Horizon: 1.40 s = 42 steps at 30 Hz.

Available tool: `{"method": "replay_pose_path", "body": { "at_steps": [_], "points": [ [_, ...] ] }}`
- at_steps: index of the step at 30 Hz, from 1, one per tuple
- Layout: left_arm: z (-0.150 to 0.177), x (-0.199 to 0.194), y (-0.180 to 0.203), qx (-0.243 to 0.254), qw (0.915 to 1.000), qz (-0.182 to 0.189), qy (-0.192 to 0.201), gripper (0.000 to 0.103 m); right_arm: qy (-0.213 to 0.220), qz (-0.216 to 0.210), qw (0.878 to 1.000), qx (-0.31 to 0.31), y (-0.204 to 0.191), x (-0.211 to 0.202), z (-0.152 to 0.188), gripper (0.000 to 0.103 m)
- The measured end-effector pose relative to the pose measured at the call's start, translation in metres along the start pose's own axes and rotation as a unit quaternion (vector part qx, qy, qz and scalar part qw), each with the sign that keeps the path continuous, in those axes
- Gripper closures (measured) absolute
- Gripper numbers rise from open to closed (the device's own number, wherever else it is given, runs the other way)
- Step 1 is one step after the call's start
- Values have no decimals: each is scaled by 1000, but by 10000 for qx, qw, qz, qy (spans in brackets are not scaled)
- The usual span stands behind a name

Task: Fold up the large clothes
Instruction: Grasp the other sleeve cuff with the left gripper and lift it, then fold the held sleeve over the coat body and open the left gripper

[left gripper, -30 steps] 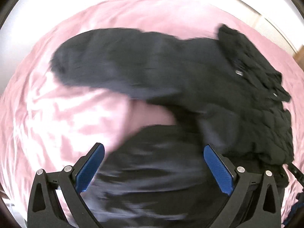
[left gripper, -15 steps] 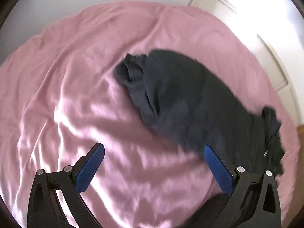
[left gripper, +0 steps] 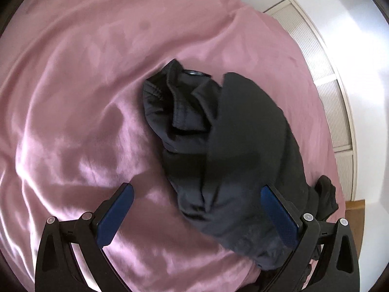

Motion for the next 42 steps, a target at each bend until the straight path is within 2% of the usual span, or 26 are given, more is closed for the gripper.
{"method": "replay_pose_path", "body": {
  "at_steps": [5, 8, 10, 11, 16, 19, 22, 27, 31, 37, 42],
  "points": [
    [-10, 8, -5, -138, 9998, 152, 28, 2, -44, 118, 9999, 42, 4, -5, 6, 36],
    [-19, 11, -4, -281, 9990, 350, 11, 12, -56, 166, 9998, 79, 7, -8, 10, 35],
    [-22, 15, -3, -443, 9971, 614, -107, 32, -56, 180, 9998, 103, 8, -11, 13, 35],
    [-23, 18, -2, -522, 9961, 695, -172, 36, -55, 176, 9998, 116, 8, -12, 13, 35],
    [-19, 15, 3, -662, 9920, 1050, -235, 67, -13, 135, 9998, 133, 8, -18, 17, 35],
    [-17, 8, 5, -673, 9901, 1206, -249, 72, -1, 120, 9998, 132, 8, -19, 17, 35],
    [-18, -2, 18, -459, 9893, 1362, -241, 77, 29, 104, 9998, 171, 11, -22, 19, 35],
    [-10, -26, 40, -108, 9864, 1623, -248, 80, 80, 47, 9994, 326, 21, -27, 26, 35],
    [5, -47, 70, 173, 9809, 1922, -261, 81, 127, -49, 9990, 421, 33, -27, 29, 35],
    [51, -71, 141, 866, 9708, 2197, -419, 82, 204, -341, 9975, 580, 57, -20, 31, 36],
    [110, -73, 205, 1517, 9594, 2285, -655, 82, 250, -500, 9961, 687, 82, -18, 33, 36]
  ]
}}
Point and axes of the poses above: each gripper's, at about its wrist camera, not at the fingertips, and x roughly the way its jaws point, y to its right, z to its underside, the point moved 1 cm from there along x, roughly the way its jaws point, and after that the axes turned 2 degrees about -x, right-handed, at the moved point
